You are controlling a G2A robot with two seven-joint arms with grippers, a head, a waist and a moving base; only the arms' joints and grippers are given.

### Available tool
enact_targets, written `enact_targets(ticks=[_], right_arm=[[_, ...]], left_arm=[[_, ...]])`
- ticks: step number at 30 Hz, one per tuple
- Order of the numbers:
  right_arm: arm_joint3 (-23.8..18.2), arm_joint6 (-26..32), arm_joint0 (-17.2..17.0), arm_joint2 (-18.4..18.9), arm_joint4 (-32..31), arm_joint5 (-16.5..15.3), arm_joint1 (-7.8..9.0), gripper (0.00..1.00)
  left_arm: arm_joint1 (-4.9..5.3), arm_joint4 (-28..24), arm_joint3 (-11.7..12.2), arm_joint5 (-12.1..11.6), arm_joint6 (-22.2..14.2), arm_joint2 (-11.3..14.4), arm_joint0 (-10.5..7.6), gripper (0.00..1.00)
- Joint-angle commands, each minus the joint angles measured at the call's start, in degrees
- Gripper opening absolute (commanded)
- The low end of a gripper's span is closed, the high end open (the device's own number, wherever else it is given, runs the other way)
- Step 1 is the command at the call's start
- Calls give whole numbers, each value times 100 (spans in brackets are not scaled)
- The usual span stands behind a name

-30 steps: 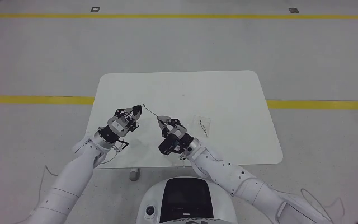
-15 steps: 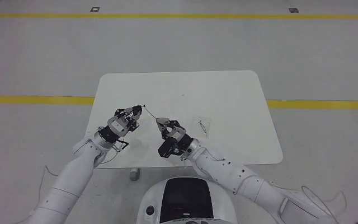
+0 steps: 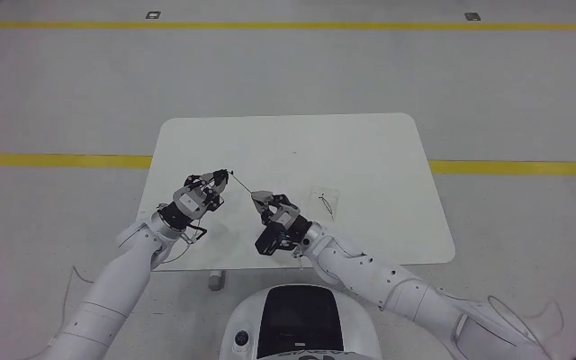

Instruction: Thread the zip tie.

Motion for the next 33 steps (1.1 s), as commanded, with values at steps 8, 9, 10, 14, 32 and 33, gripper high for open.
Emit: enact_targets(ticks=[8, 9, 10, 14, 32, 33], right_arm=[[-60, 62, -4, -10, 0, 0, 70, 0], [-75, 66, -14, 4, 0, 0, 80, 0], [-87, 67, -22, 20, 0, 0, 86, 0], [-162, 40, -97, 146, 0, 0, 111, 0], [-387, -153, -490, 688, 0, 0, 146, 0], [-390, -154, -494, 691, 0, 0, 145, 0]], left_arm=[[0, 0, 0, 0, 0, 0, 0, 0], [0, 0, 0, 0, 0, 0, 0, 0], [0, 0, 0, 0, 0, 0, 0, 0], [0, 0, 0, 0, 0, 0, 0, 0], [0, 0, 0, 0, 0, 0, 0, 0], [0, 0, 0, 0, 0, 0, 0, 0]])
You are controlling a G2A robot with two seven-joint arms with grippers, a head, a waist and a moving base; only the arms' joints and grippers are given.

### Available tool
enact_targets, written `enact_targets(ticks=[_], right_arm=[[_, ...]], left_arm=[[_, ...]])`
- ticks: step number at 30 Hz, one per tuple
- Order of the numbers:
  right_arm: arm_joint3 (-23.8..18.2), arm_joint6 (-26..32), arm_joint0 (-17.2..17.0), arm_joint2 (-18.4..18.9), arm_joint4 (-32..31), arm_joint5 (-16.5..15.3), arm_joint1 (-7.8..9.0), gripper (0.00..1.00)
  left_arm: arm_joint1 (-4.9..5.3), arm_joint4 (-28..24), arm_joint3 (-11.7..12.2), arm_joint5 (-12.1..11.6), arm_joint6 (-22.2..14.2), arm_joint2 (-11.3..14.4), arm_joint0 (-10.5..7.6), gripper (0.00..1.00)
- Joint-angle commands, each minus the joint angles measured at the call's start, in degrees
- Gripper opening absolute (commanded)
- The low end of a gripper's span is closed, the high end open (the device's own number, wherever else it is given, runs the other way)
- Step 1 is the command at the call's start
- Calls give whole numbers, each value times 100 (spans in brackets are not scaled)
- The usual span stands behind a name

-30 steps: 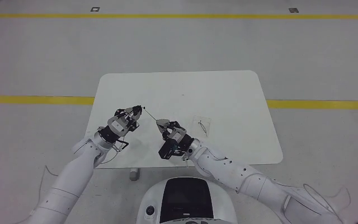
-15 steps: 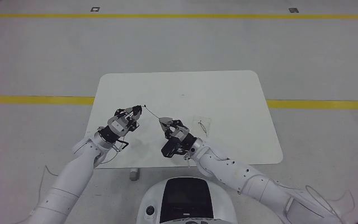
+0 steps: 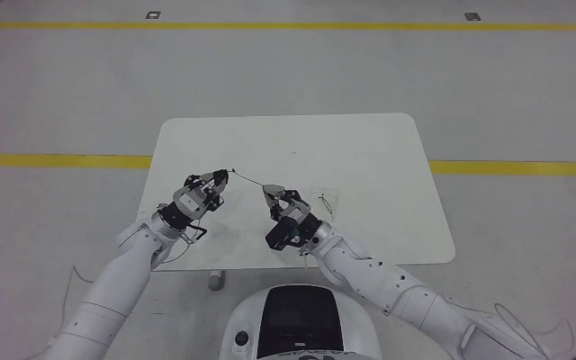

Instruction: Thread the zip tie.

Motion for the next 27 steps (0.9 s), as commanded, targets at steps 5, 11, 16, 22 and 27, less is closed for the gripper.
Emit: enact_targets(ticks=[5, 11, 16, 22, 27], right_arm=[[-25, 6, -29, 30, 0, 0, -13, 100], [-30, 31, -49, 34, 0, 0, -25, 100], [-31, 140, -121, 83, 0, 0, -40, 100], [-48, 598, -396, 332, 0, 0, -101, 100], [-48, 598, -396, 332, 0, 0, -101, 100]], left_arm=[[0, 0, 0, 0, 0, 0, 0, 0], [0, 0, 0, 0, 0, 0, 0, 0], [0, 0, 0, 0, 0, 0, 0, 0], [0, 0, 0, 0, 0, 0, 0, 0], [0, 0, 0, 0, 0, 0, 0, 0]])
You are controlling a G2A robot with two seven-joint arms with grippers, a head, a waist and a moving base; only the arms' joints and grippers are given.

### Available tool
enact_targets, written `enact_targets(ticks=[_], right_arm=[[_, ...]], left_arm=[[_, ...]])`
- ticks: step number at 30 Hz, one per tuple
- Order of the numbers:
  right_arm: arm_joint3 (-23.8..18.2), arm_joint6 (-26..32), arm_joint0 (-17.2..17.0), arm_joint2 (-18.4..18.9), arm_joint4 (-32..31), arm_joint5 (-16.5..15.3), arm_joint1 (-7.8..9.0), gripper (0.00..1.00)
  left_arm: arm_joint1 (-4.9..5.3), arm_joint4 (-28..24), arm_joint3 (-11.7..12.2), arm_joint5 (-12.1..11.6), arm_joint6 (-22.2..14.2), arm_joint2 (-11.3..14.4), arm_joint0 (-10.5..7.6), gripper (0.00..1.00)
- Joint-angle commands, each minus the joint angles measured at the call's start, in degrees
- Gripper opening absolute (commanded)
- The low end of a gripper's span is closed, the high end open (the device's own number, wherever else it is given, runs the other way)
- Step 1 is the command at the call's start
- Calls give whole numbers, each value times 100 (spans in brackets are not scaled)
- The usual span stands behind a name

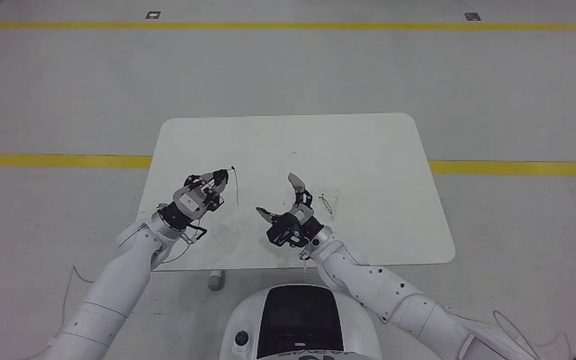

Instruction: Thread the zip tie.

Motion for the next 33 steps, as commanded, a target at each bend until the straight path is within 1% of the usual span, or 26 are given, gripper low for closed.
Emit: enact_targets(ticks=[1, 4, 6, 12, 15, 19, 20, 21, 22, 28, 30, 32, 33], right_arm=[[0, 1, 0, 0, 0, 0, 0, 100], [0, 1, 0, 0, 0, 0, 0, 100], [-11, 17, -17, 20, 18, -25, 0, 100], [-126, 51, -218, 467, 79, -167, 81, 100], [-200, 12, -336, 757, 272, -473, 147, 100], [-270, -145, -450, 1106, 256, -932, 253, 100], [-281, -165, -455, 1155, 117, -1062, 282, 100], [-308, -173, -457, 1194, 32, -1110, 299, 100], [-308, -173, -457, 1194, 32, -1110, 299, 100], [-308, -173, -457, 1194, 32, -1110, 299, 100], [-359, -183, -498, 1268, 183, -1162, 296, 100], [-377, -259, -544, 1386, 286, -1269, 310, 100], [-397, -342, -578, 1464, 439, -1379, 318, 100]], left_arm=[[0, 0, 0, 0, 0, 0, 0, 0], [-2, 11, -13, -13, 22, 2, -2, 0], [-8, 98, -101, -59, 22, 11, 17, 0], [18, 543, -204, -154, -615, -105, 79, 0], [41, 796, -168, -153, -950, -177, 83, 0], [63, 937, -55, -105, -1291, -283, 60, 0], [66, 935, -26, -81, -1321, -308, 50, 0], [71, 973, -9, -97, -1326, -348, 22, 0], [76, 1069, -36, -175, -1316, -380, 4, 0], [76, 1069, -36, -175, -1316, -380, 4, 0], [63, 1043, -76, -210, -1147, -373, -9, 0], [64, 990, -122, -125, -1242, -402, -32, 0], [68, 950, -122, -51, -1328, -430, -42, 0]])
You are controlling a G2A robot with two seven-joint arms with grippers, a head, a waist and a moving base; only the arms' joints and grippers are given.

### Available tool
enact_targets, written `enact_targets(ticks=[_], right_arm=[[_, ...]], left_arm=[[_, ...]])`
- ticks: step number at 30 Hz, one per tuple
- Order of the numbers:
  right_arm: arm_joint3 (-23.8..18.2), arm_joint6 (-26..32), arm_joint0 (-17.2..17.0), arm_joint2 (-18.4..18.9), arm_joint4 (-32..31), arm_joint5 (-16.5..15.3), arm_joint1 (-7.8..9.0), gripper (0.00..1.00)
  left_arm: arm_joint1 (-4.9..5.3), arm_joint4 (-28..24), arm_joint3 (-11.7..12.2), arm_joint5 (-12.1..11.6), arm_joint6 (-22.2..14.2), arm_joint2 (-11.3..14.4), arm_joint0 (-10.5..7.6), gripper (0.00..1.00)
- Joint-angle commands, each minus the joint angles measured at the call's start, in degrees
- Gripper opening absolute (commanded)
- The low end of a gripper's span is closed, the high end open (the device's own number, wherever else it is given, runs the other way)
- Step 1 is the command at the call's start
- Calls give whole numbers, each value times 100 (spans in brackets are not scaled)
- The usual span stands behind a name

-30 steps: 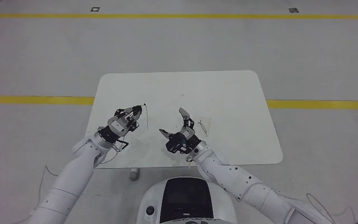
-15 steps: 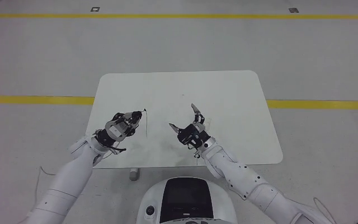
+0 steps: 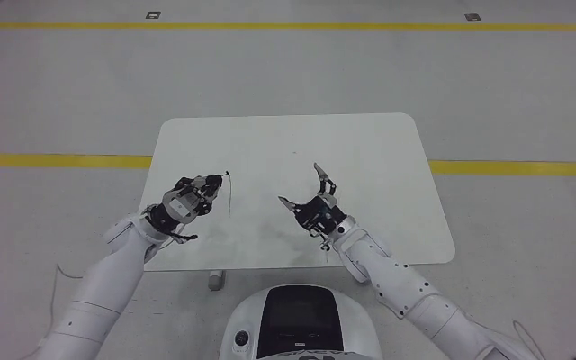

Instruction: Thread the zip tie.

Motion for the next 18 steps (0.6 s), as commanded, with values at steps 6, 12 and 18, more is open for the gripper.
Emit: enact_targets(ticks=[6, 12, 18], right_arm=[[-94, -334, -155, 500, 528, -724, 74, 100], [-100, -351, -158, 539, 546, -781, 81, 100], [-100, -351, -158, 539, 546, -781, 81, 100]], left_arm=[[36, -15, 112, 139, -505, -72, -138, 0], [56, 104, 147, 139, -628, -37, -227, 0], [56, 104, 147, 139, -628, -37, -227, 0]])
